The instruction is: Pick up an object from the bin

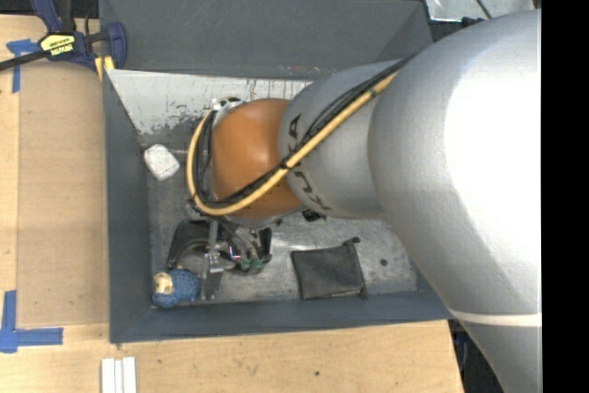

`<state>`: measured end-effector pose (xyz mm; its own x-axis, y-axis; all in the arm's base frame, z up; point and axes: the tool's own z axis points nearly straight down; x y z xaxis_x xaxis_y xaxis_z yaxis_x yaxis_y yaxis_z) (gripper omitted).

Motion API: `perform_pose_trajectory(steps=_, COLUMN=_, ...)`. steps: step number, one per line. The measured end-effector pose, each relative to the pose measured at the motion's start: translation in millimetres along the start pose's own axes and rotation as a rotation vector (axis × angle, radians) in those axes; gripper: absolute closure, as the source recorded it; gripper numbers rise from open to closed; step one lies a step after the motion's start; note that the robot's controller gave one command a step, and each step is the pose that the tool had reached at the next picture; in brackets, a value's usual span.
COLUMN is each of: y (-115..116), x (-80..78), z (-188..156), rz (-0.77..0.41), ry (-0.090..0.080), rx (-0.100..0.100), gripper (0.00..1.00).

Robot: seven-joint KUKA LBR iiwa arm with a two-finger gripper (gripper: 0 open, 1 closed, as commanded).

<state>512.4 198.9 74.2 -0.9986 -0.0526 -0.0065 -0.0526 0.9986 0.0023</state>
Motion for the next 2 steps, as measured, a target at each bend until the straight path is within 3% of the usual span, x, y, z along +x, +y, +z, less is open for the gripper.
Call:
perform_pose_trajectory(steps=1, y=-0.7, x=-4.8, z=-3.7, rz=0.006, ry=-0.017, rx=-0.004, gripper=1.00)
perform_pose_trajectory(steps=2, y=2.9, x=-10.2, z=-126.5, rz=-0.021, ry=0.002, rx=0.001, gripper=1.00)
